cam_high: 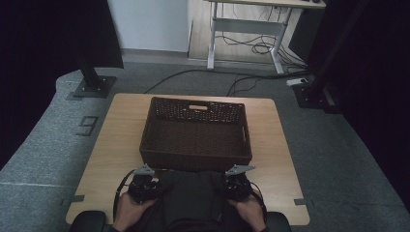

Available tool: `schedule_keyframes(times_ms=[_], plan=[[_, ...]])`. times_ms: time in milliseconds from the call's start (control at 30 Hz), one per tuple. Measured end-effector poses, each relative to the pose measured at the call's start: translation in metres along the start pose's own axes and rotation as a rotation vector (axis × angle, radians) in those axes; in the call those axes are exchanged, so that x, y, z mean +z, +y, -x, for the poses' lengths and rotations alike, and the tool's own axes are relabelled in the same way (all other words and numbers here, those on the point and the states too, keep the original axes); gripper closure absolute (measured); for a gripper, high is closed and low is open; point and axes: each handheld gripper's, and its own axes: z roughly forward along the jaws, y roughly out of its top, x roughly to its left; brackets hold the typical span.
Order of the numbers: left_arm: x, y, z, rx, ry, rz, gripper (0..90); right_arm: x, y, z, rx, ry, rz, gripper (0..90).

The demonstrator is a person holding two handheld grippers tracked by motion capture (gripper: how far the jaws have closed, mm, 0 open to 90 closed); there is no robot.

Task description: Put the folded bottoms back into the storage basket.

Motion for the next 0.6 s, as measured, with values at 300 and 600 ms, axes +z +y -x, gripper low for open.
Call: schedule_keyframes(times_ms=[300,600], plan=[[-0.019,0.016,0.011,0.03,-0.018,0.042,64.3,-0.024,0.008,-0.004,-0.017,0.003,0.058,70.4],[-0.036,0.031,0.02,0.051,-0.019,0.077,64.2,-0.049,0.022,-0.008,-0.052,0.008,0.106,70.8]])
